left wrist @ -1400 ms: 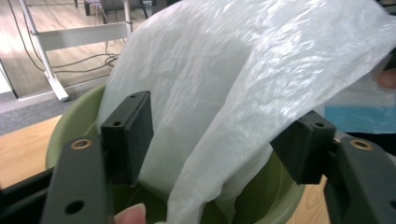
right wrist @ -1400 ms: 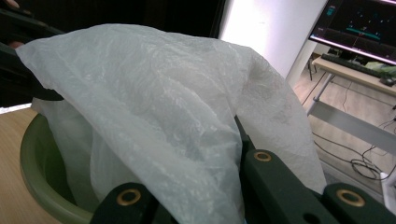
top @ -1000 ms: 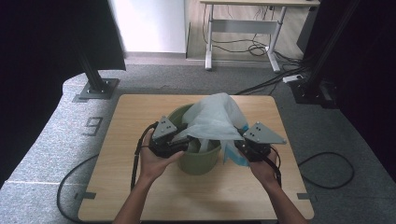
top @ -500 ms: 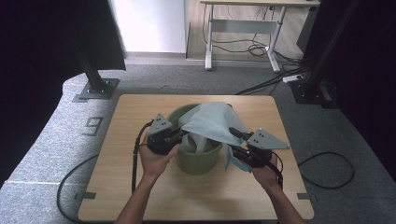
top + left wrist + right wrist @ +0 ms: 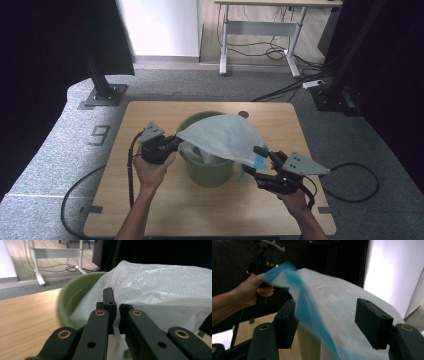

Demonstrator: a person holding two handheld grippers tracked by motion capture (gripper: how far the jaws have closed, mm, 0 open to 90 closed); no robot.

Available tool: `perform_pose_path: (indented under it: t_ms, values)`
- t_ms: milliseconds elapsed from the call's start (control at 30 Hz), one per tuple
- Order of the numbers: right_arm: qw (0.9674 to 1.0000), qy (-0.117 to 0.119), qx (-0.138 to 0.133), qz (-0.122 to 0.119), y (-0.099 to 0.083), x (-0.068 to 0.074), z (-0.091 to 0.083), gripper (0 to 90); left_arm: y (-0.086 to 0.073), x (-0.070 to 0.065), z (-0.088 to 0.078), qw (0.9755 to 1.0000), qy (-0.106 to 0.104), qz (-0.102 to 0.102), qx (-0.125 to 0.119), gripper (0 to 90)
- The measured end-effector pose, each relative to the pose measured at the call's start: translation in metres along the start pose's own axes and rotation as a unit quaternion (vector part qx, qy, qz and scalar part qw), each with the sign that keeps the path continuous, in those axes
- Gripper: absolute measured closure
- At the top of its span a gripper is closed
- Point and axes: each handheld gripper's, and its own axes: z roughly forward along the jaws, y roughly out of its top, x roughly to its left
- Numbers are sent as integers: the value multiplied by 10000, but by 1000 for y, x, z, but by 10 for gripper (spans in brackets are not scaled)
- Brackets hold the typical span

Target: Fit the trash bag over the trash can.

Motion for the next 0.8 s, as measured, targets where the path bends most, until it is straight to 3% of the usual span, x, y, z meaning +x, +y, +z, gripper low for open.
perform_pose_path:
  t_ms: [133, 300, 533, 700, 800]
  values:
    - [9998, -158, 3, 133, -4, -15, -17, 348, -7, 17, -9, 9996, 120, -236, -62, 890]
    - [9969, -646, 319, 308, -22, -44, -22, 341, -11, 29, -14, 9990, 168, -407, -93, 889]
    - [9943, -855, 332, 544, -42, -70, -5, 283, -10, 39, -16, 9984, 175, -532, -73, 886]
    - [9924, -966, 401, 652, -40, -86, 10, 253, -9, 42, -19, 9982, 177, -558, -107, 885]
    - [9916, -909, 448, 805, -38, -94, 19, 239, -10, 42, -19, 9982, 167, -555, -119, 885]
